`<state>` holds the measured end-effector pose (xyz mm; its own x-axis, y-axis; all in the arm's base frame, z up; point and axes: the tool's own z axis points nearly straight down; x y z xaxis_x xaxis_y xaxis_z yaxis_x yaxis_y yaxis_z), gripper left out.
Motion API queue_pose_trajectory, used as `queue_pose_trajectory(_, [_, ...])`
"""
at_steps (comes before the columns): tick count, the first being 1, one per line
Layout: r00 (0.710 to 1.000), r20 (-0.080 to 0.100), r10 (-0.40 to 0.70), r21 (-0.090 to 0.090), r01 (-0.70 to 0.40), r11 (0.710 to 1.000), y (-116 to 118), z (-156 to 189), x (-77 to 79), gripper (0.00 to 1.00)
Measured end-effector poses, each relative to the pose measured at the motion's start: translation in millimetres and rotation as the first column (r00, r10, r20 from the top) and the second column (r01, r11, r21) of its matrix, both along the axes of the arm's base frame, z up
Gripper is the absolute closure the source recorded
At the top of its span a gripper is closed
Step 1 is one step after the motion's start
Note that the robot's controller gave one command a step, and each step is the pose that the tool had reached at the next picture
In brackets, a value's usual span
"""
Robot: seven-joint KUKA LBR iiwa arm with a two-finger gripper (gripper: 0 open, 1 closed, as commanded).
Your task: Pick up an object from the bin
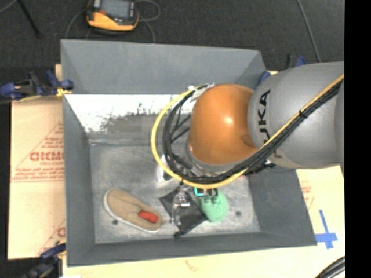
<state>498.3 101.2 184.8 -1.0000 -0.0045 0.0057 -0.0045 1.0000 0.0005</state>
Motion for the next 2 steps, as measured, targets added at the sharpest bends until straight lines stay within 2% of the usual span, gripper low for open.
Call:
queue_pose_trajectory(1, [1.000, 0.008, -0.003, 0.001, 0.003, 1.000, 0, 4, 1.9, 0.00])
queue_pose_trajectory(2, [0.999, 0.004, 0.034, 0.001, -0.034, 0.999, -17, -109, -19.6, 1.00])
